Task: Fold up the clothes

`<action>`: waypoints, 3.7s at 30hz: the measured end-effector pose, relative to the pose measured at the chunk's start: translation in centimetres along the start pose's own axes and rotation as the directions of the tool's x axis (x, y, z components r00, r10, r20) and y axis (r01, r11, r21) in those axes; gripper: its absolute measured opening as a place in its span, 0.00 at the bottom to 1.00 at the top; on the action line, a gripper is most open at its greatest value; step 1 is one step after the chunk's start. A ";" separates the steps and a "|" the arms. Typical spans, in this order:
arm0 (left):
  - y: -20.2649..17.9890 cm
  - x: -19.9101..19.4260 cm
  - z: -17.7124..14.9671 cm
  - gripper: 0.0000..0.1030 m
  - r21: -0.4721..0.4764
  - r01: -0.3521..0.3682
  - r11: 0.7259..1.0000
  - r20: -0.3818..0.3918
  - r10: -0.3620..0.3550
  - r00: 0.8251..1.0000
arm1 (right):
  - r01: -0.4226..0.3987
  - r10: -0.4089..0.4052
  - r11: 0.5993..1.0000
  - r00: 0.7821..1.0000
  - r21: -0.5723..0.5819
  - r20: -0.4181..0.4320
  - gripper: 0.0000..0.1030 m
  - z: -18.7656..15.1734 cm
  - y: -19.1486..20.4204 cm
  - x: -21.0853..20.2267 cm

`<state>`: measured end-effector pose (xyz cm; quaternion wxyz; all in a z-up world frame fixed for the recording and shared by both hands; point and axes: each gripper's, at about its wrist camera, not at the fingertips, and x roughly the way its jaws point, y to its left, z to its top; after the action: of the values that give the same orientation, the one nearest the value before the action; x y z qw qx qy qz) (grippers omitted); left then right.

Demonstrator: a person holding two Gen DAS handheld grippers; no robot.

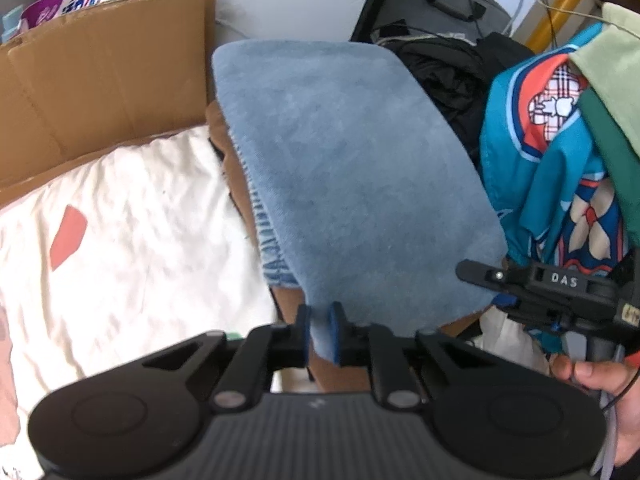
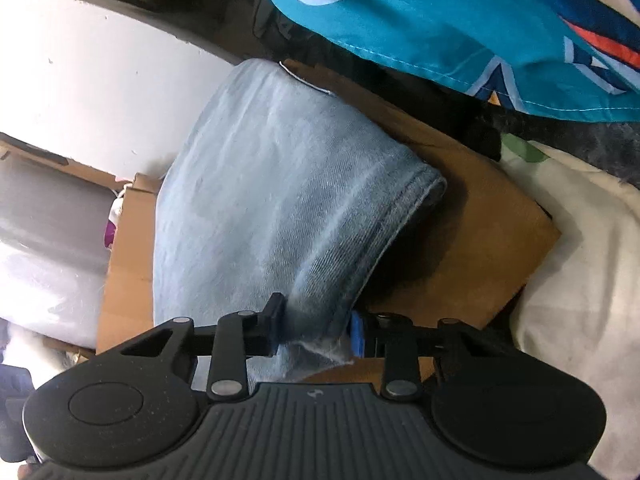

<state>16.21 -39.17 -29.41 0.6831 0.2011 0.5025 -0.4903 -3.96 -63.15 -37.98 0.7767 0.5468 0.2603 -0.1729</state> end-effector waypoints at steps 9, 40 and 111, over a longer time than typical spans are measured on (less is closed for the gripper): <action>1.0 -3.9 -1.1 0.18 -0.045 -0.096 0.994 -0.022 0.095 0.995 | 0.096 -0.096 0.990 0.995 -0.104 0.004 0.29 -0.6 3.3 -3.3; 5.0 -29.2 -2.9 0.99 -0.288 -0.394 0.873 -0.020 0.405 0.914 | 0.149 -0.240 0.899 0.954 -0.412 -0.178 0.99 0.8 21.6 -11.3; 9.4 -48.2 -25.8 0.99 -0.629 -0.442 0.639 -0.013 0.560 0.828 | -0.028 -0.310 0.553 0.921 -0.833 -0.236 0.99 -20.4 44.8 -21.9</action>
<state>11.04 7.33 0.48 0.8622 0.0568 0.4914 -0.1088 -1.24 -29.00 3.58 0.8632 0.1197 0.4904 0.0079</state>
